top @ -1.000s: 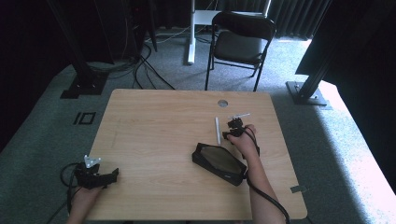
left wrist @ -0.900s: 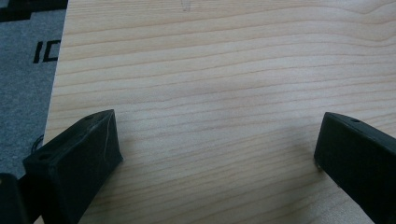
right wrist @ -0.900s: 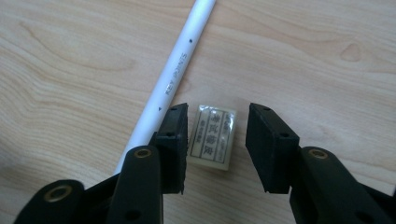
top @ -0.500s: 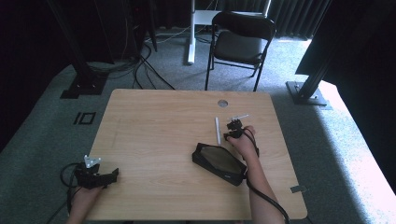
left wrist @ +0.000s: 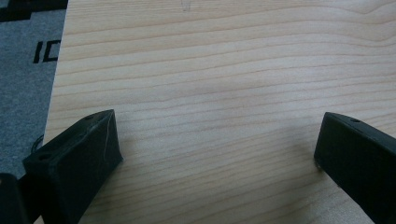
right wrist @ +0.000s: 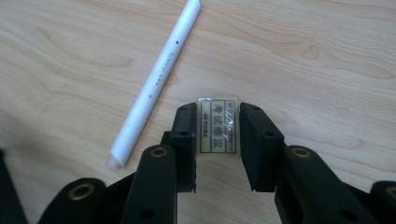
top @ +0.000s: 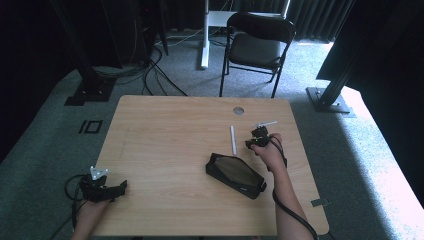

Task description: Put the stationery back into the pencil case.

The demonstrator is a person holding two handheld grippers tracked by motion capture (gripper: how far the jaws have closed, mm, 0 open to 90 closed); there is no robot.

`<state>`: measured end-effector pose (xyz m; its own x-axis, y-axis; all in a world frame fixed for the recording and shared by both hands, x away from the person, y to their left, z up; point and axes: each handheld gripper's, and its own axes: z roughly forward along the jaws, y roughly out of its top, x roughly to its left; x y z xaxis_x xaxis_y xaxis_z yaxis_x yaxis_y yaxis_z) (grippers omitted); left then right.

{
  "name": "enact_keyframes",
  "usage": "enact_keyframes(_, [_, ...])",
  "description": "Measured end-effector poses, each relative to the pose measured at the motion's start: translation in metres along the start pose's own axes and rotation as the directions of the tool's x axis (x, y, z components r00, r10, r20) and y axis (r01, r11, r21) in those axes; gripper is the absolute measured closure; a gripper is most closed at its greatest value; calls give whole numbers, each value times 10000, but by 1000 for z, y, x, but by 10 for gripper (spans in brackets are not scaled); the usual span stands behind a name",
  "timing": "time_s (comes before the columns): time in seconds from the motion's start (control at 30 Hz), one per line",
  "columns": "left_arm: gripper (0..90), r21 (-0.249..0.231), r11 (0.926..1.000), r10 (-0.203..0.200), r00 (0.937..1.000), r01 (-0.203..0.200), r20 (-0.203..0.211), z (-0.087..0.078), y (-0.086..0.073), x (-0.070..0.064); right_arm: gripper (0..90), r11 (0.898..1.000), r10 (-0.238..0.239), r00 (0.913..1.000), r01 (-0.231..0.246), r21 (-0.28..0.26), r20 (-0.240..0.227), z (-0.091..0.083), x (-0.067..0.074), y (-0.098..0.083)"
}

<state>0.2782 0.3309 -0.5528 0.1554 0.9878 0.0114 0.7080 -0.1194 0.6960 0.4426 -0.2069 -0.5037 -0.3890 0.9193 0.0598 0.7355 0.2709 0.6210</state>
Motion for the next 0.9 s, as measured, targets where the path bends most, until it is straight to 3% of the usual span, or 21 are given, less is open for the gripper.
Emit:
enact_keyframes(0.33, [6, 1, 10000, 3, 10000, -3, 0, 0, 0, 0, 683, 9990, -412, 9990, 409, -165, -171, -21, -3, -6])
enact_keyframes(0.63, [5, 1, 10000, 2, 10000, -2, -1, 0, 0, 0, 683, 9987, -343, 9989, 331, -378, -305, -39, -13, -12])
enact_keyframes(0.9, [6, 2, 10000, 5, 10000, -5, -2, 0, 0, 0, 683, 9954, -649, 9966, 610, -741, -516, -57, -9, -9])
